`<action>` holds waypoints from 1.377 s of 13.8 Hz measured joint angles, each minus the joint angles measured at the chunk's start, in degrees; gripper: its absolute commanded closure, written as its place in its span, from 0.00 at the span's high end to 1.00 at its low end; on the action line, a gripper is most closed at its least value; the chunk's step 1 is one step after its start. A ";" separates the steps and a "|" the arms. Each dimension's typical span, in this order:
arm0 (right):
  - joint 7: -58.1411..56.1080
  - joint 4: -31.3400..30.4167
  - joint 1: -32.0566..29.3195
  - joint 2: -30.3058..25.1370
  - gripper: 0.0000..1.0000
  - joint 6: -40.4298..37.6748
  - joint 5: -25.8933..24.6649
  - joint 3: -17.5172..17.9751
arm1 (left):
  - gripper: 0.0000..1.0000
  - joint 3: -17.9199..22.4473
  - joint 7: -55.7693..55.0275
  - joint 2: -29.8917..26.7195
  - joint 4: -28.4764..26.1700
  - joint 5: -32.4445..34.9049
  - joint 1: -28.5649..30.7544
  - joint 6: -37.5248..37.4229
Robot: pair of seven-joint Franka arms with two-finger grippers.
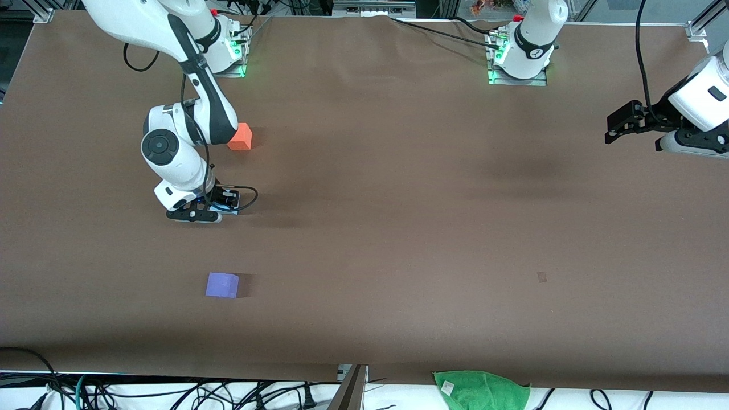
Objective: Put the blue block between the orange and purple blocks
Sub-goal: 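Lower the blue cube between the orange and purple cubes and release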
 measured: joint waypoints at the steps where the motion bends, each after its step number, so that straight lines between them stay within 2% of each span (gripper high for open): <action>1: -0.06 -0.36 0.00 0.34 0.30 1.08 0.00 0.02 | 1.00 0.00 0.00 0.00 0.00 0.00 0.00 -0.03; 3: -0.08 -0.79 0.02 0.87 0.31 2.42 0.00 0.07 | 1.00 0.00 0.00 0.00 0.00 0.00 0.00 -0.05; 4: -0.10 -0.94 0.03 1.09 0.54 3.15 0.00 0.08 | 1.00 0.00 0.00 0.00 0.01 0.00 0.00 -0.06; 5: -0.22 -1.07 0.03 1.09 0.96 3.64 0.00 0.08 | 1.00 0.00 0.00 0.00 0.02 0.00 0.00 -0.07; 11: -2.33 0.26 0.04 0.96 0.98 3.14 0.00 0.08 | 1.00 0.05 0.00 0.00 0.13 0.00 0.03 -0.11; 15: -4.14 6.55 0.04 0.00 0.98 -6.11 0.00 0.04 | 1.00 0.05 0.00 0.00 0.15 0.00 0.03 -0.11; 19: -8.57 19.23 -1.11 -0.95 0.98 -23.73 0.00 -0.45 | 1.00 0.05 0.00 0.00 0.18 0.00 0.03 -0.11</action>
